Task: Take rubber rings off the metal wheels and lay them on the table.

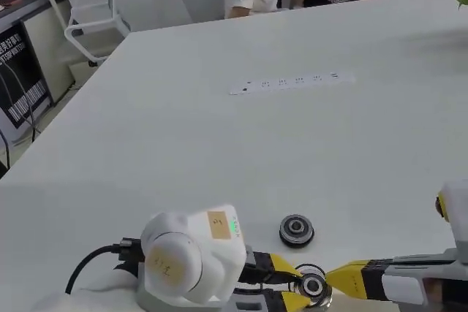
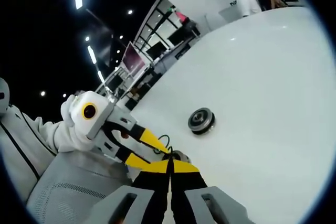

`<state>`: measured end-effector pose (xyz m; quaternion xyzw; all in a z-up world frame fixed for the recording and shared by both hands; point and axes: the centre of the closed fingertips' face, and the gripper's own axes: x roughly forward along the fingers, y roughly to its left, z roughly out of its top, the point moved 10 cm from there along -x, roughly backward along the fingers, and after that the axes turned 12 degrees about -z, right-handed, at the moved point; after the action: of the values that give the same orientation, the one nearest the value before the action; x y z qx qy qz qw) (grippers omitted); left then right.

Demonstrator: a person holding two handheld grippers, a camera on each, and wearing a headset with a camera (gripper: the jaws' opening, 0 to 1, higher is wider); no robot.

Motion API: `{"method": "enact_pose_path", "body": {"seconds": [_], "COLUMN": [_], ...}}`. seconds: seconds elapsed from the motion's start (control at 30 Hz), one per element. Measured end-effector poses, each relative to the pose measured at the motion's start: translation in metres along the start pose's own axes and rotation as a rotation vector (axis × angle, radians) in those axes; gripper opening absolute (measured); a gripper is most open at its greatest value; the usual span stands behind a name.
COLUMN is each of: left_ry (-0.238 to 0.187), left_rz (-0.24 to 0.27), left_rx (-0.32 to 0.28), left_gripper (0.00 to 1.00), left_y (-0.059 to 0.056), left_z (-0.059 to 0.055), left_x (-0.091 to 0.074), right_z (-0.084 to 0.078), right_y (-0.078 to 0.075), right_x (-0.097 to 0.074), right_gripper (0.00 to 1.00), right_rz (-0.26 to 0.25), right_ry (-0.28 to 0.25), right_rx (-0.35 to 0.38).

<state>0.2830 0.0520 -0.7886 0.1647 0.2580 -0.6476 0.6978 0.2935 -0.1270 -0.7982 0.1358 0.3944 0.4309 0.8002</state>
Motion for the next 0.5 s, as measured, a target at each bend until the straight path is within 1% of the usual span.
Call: {"method": "enact_pose_path", "body": {"seconds": [0.1,0.27,0.37,0.4,0.5], "left_ry": [-0.007,-0.011,-0.03,-0.035,-0.058], "left_rz": [-0.007,-0.01,0.004,0.007,0.034], "left_rx": [0.001,0.017,0.016,0.011,0.018], "left_gripper": [0.22,0.26,0.33,0.37,0.46], "left_y": [-0.003,-0.006,-0.005,-0.005,-0.002], "left_z": [0.004,0.01,0.015,0.017,0.026], "left_x": [-0.003,-0.012,-0.021,-0.024,-0.035], "right_z": [0.001,0.004,0.006,0.007,0.01], "right_y": [0.0,0.001,0.002,0.002,0.004], "right_x": [-0.002,-0.007,-0.011,-0.012,-0.017], "right_gripper": [0.0,0.0,0.0,0.0,0.0], "right_rz": [-0.006,-0.015,-0.024,-0.026,-0.029], "right_ry": [-0.001,-0.006,-0.017,-0.022,-0.037], "right_rx": [-0.005,-0.008,-0.01,-0.01,-0.011]}}
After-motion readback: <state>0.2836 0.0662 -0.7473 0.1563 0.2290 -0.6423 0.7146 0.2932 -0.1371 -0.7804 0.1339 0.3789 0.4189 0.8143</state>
